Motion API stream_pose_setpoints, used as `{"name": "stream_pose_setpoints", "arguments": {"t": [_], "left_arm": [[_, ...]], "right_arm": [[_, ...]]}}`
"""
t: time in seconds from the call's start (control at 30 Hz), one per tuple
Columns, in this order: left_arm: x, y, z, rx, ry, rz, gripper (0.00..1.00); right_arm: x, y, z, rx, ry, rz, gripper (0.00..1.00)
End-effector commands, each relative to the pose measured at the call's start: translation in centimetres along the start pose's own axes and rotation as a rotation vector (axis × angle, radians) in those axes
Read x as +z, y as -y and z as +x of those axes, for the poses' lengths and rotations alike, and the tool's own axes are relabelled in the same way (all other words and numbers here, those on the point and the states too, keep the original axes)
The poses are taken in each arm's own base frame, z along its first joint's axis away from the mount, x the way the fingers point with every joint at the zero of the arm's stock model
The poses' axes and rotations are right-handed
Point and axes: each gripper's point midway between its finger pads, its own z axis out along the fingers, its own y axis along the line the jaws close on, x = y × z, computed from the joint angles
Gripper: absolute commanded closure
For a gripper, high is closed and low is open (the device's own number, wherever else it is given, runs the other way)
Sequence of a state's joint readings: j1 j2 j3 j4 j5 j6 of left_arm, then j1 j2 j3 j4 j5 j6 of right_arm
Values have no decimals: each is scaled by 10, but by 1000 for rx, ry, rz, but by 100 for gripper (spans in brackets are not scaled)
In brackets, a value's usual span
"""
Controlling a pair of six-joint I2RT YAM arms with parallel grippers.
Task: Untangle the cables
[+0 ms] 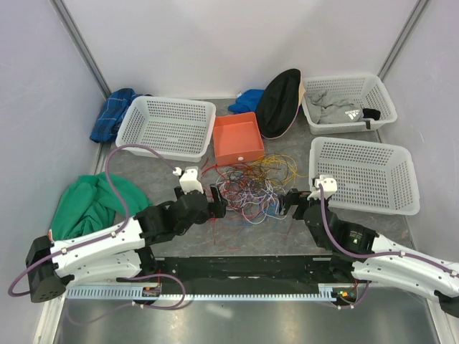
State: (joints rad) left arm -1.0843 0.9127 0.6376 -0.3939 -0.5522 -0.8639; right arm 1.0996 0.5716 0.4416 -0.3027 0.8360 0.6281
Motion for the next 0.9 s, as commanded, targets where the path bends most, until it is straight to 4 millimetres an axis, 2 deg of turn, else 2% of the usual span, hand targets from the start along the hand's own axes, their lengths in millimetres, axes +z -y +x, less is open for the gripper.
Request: {"name": "stream_pose_setpoints", "arguments": {"t": [0.0, 0.23, 0.4, 0.57, 0.7, 0.73, 0.8, 0.87], "left_arm": [[0, -10, -3, -46, 41, -34, 1], [16, -16, -7, 124, 68, -96, 6], [28, -11, -10, 111, 63, -136, 7], [39, -3, 0, 102, 18, -85, 5], [56, -16, -9, 14, 1, -142, 7], [64, -25, -14, -31, -19, -160, 8], [73, -27, -19, -73, -41, -166, 12], [88, -38, -12, -98, -87, -204, 14]], "right_arm": [[-3, -5, -2, 61, 0, -27, 2], [-2, -9, 3, 29, -17, -46, 2], [0, -2, 8, 22, -29, -5, 2], [1, 0, 15, 21, -36, -7, 2], [2, -3, 14, 17, -28, -21, 2], [3, -4, 15, 16, -29, -23, 2], [4, -6, 16, 13, -29, -30, 2], [4, -6, 17, 12, -28, -35, 2]]}}
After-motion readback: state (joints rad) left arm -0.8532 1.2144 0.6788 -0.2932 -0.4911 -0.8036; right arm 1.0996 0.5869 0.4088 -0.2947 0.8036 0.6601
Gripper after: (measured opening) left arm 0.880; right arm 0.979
